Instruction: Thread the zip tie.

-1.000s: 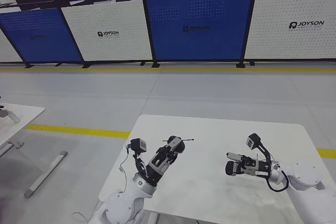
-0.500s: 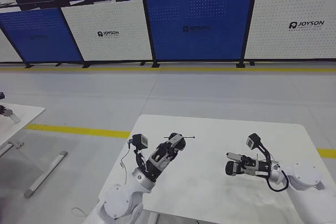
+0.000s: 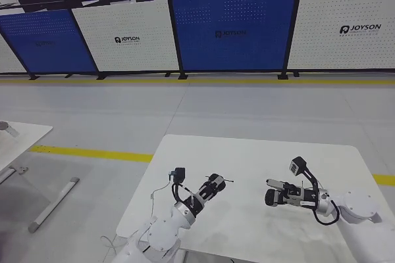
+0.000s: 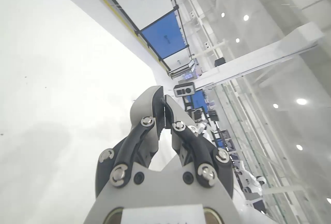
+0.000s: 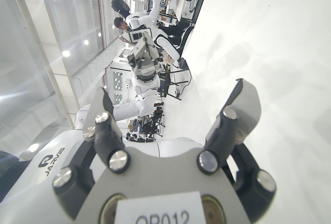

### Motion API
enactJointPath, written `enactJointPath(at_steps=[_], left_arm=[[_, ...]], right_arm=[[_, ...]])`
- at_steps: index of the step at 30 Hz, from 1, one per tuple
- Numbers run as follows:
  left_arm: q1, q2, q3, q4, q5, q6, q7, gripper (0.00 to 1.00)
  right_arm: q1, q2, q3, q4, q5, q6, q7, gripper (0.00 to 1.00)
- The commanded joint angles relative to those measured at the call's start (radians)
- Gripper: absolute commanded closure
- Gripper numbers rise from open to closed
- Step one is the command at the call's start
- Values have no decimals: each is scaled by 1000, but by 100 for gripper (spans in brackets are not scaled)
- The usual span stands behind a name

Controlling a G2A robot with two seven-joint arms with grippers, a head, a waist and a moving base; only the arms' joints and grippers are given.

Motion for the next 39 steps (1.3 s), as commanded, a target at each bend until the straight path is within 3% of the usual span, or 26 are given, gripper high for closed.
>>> enactJointPath(at_steps=[1, 10, 13, 17, 18, 28, 33, 39], left_arm=[[-3, -4, 13, 11, -21, -5, 23, 100], [-4, -4, 17, 19, -14, 1, 14, 100], [-19, -2, 17, 43, -77, 26, -96, 100], [-31, 3, -13, 81, -158, -4, -184, 100], [-34, 3, -16, 88, -157, -20, -177, 100], [-35, 2, -15, 88, -162, -18, -172, 100], [-50, -4, -13, 95, -291, 9, -181, 100], [-51, -4, -12, 98, -299, 17, -189, 100]], right_arm=[[0, 0, 0, 0, 0, 0, 0, 0], [0, 0, 0, 0, 0, 0, 0, 0], [0, 0, 0, 0, 0, 0, 0, 0], [0, 0, 0, 0, 0, 0, 0, 0], [0, 0, 0, 0, 0, 0, 0, 0], [0, 0, 0, 0, 0, 0, 0, 0], [0, 0, 0, 0, 0, 0, 0, 0], [0, 0, 0, 0, 0, 0, 0, 0]])
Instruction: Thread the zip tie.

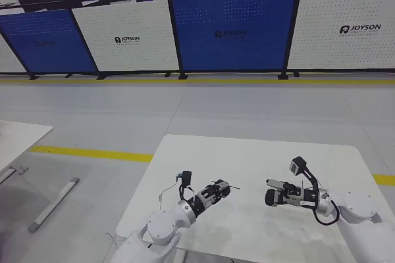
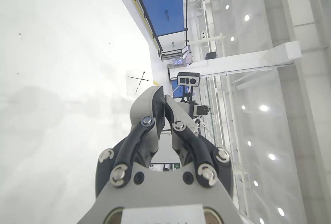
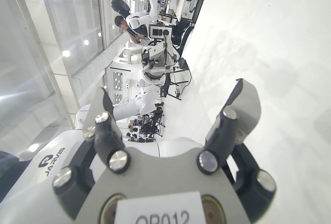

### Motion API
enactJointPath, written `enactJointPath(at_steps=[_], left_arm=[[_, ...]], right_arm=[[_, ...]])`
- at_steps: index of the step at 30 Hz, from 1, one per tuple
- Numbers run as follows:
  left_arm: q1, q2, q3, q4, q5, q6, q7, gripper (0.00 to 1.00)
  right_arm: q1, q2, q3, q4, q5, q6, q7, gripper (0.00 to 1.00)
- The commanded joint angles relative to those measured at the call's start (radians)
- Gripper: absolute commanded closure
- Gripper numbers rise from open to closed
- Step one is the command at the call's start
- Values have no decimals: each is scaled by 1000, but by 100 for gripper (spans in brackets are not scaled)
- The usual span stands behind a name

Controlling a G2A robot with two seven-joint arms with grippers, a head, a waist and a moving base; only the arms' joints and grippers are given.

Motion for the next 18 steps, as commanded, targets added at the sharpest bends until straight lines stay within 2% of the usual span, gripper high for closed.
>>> enactJointPath(at_steps=[1, 4, 5, 7, 10, 13, 14, 17, 18], left_arm=[[0, 0, 0, 0, 0, 0, 0, 100], [0, 0, 0, 0, 0, 0, 0, 100], [0, 0, 0, 0, 0, 0, 0, 100], [0, 0, 0, 0, 0, 0, 0, 100], [0, 0, 0, 0, 0, 0, 0, 100], [0, 0, 0, 0, 0, 0, 0, 100], [0, 0, 0, 0, 0, 0, 0, 100], [0, 0, 0, 0, 0, 0, 0, 100], [0, 0, 0, 0, 0, 0, 0, 100]], right_arm=[[0, 0, 0, 0, 0, 0, 0, 0], [0, 0, 0, -5, -5, -4, -5, 0], [-1, 1, 6, -21, -20, -27, -23, 0], [3, 12, 46, -31, -17, -21, -11, 0], [10, 35, 106, -53, -90, -14, 2, 0], [13, 57, 149, -91, -175, 25, 48, 0], [27, 64, 159, -95, -221, 53, 65, 0], [66, 74, 152, -108, -421, 117, -35, 0], [80, 74, 140, -113, -511, 154, -116, 0]])
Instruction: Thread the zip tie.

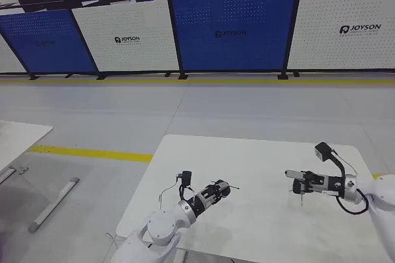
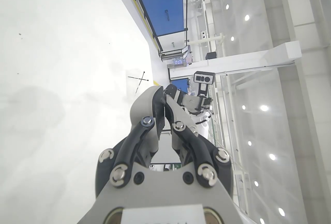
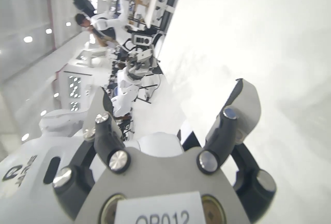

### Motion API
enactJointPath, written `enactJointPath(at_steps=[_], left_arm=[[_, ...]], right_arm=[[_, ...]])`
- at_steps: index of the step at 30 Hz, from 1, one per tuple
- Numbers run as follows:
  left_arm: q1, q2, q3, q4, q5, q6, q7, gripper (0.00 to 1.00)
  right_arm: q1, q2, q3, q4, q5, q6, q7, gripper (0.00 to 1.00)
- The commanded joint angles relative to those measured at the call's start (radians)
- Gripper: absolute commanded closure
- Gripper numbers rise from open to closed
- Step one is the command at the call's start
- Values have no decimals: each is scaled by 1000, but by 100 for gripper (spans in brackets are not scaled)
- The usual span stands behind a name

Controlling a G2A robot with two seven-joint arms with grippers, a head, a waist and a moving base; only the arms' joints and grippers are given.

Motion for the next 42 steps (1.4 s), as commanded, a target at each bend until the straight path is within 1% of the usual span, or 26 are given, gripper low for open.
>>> enactJointPath(at_steps=[1, 2, 14, 16, 17, 20, 22, 23, 26, 29, 30, 41, 42], left_arm=[[0, 0, 0, 0, 0, 0, 0, 100], [0, 0, 0, 0, 0, 0, 0, 100], [0, 0, 0, 0, 0, 0, 0, 100], [0, 0, 0, 0, 0, 0, 0, 100], [0, 0, 0, 0, 0, 0, 0, 100], [0, 0, 0, 0, 0, 0, 0, 100], [0, 0, 0, 0, 0, 0, 0, 100], [0, 0, 0, 0, 0, 0, 0, 100], [0, 0, 0, 0, 0, 0, 0, 100], [0, 0, 0, 0, 0, 0, 0, 100], [0, 0, 0, 0, 0, 0, 0, 100], [0, 0, 0, 0, 0, 0, 0, 100], [0, 0, 0, 0, 0, 0, 0, 100]], right_arm=[[17, -2, -27, -12, -169, 63, -156, 0], [20, -4, -34, -15, -190, 76, -190, 0], [18, -4, -34, -16, -196, 77, -199, 0], [11, 2, -42, -47, -301, 78, -234, 0], [10, 5, -42, -62, -338, 95, -235, 0], [18, 16, -45, -111, -433, 122, -173, 0], [29, 18, -49, -121, -462, 130, -141, 0], [38, 18, -58, -118, -475, 139, -124, 0], [72, 10, -102, -89, -483, 120, -70, 0], [120, -10, -165, -3, -439, 94, -21, 0], [138, -17, -183, 27, -445, 101, -34, 0], [138, -17, -183, 27, -445, 101, -34, 0], [131, -17, -184, 26, -451, 102, -44, 0]])
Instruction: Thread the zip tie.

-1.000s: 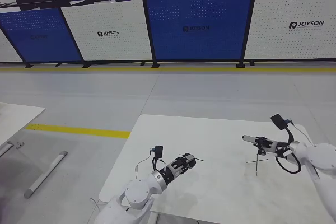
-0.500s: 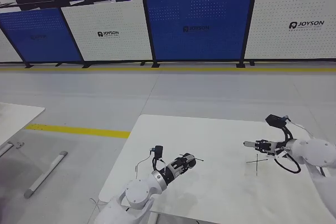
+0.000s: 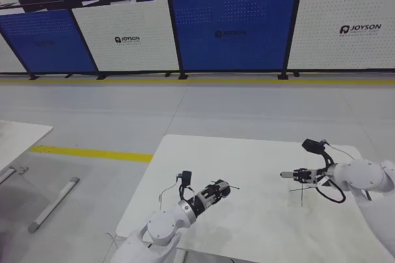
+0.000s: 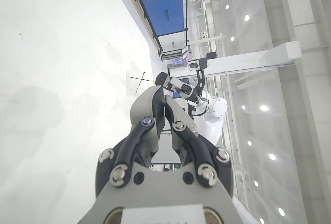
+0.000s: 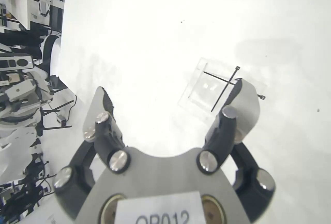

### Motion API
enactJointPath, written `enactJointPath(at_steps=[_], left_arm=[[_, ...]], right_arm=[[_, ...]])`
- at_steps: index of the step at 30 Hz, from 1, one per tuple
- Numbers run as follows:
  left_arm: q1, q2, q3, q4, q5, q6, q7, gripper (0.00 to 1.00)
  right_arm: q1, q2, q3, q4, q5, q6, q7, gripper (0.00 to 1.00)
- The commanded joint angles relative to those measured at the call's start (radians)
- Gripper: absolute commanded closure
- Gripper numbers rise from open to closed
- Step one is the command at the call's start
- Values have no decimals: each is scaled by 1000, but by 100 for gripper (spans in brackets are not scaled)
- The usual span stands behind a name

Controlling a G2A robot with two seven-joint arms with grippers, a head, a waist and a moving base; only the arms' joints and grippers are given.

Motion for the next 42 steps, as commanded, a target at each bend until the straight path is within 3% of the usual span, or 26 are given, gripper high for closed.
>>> enactJointPath(at_steps=[1, 5, 8, 17, 23, 35, 36, 37, 39, 42], left_arm=[[0, 0, 0, 0, 0, 0, 0, 100], [0, 0, 0, 0, 0, 0, 0, 100], [0, 0, 0, 0, 0, 0, 0, 100], [0, 0, 0, 0, 0, 0, 0, 100], [0, 0, 0, 0, 0, 0, 0, 100], [0, 0, 0, 0, 0, 0, 0, 100], [0, 0, 0, 0, 0, 0, 0, 100], [0, 0, 0, 0, 0, 0, 0, 100], [0, 0, 0, 0, 0, 0, 0, 100], [0, 0, 0, 0, 0, 0, 0, 100]], right_arm=[[-5, 1, 0, -1, -2, 3, 13, 0], [35, 0, -18, 20, -23, 55, 107, 0], [73, -9, -54, 58, -56, 131, 159, 0], [70, -9, -55, 59, -57, 131, 154, 0], [96, -20, -109, 51, -129, 171, 179, 0], [78, -19, -101, 48, -122, 149, 129, 0], [77, -19, -99, 51, -120, 146, 129, 2], [77, -19, -97, 55, -117, 146, 130, 14], [80, -19, -98, 61, -120, 145, 137, 8], [82, -20, -102, 67, -131, 156, 144, 12]])
